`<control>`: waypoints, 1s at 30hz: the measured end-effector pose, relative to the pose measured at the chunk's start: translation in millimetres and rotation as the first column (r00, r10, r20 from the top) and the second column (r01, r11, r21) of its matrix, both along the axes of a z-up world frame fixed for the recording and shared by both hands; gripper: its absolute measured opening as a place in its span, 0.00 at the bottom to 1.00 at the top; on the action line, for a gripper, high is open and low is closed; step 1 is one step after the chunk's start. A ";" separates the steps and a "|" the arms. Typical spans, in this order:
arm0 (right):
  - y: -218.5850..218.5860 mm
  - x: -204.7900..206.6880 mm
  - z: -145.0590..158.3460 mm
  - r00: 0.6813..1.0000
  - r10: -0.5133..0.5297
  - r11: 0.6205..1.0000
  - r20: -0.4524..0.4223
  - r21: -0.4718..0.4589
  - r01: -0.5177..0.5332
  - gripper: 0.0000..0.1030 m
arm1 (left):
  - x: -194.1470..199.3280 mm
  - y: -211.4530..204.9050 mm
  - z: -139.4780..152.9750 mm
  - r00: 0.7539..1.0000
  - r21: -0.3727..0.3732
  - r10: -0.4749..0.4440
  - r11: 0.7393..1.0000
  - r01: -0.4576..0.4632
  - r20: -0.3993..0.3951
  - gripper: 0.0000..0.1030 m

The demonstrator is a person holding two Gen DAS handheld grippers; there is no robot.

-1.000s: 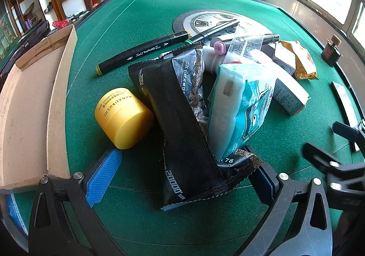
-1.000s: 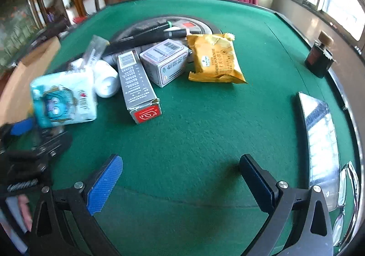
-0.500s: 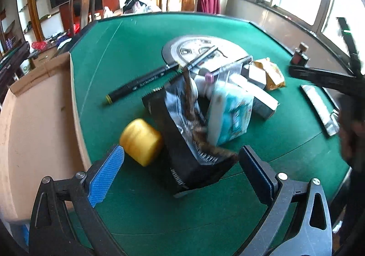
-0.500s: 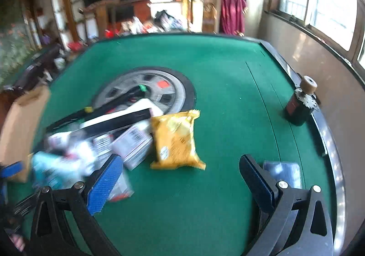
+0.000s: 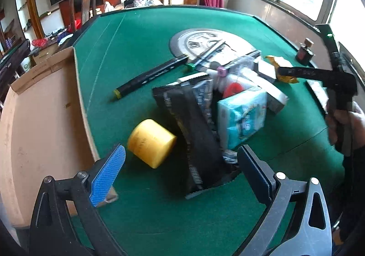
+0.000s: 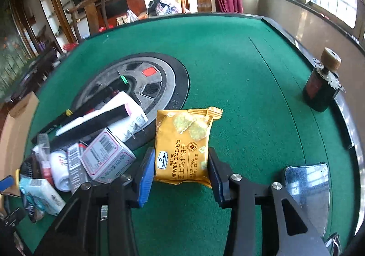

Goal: Organize objects
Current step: 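Close right gripper on cracker bag while left gripper grasps yellow jar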

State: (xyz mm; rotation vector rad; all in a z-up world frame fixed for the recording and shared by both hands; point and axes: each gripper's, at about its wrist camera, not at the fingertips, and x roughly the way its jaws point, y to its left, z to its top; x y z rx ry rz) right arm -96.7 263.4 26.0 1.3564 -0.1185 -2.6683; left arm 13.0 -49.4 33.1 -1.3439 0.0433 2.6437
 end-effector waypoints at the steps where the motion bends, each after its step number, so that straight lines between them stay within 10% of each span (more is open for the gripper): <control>1: 1.9 0.8 2.5 1.000 0.003 1.000 -0.008 -0.010 -0.003 0.43 | -2.7 -4.0 -1.9 1.000 -0.002 0.012 1.000 -0.012 0.010 0.97; 7: 8.5 6.4 14.7 0.999 0.016 0.998 -0.038 -0.055 -0.018 0.43 | -4.8 -43.6 10.2 0.998 0.215 0.065 0.974 -0.069 0.023 0.97; 18: 2.6 6.6 24.4 0.998 0.031 0.996 -0.062 -0.079 -0.035 0.43 | -21.2 -26.8 -2.8 0.988 -0.113 -0.144 0.982 0.151 0.063 0.62; 21: 0.2 4.7 25.7 0.998 0.032 0.996 -0.062 -0.079 -0.037 0.43 | -26.4 -26.6 -10.3 0.983 -0.116 -0.165 0.978 0.173 0.076 0.62; 25: -1.7 3.5 25.3 0.997 0.042 0.996 -0.064 -0.081 -0.048 0.43 | -34.2 -20.7 -21.4 0.984 -0.087 -0.150 0.983 0.159 0.099 0.31; 30: -3.0 4.9 26.4 0.996 0.044 0.995 -0.076 -0.091 -0.051 0.43 | -19.0 -18.8 -20.4 0.994 -0.030 -0.098 0.995 0.100 0.053 0.31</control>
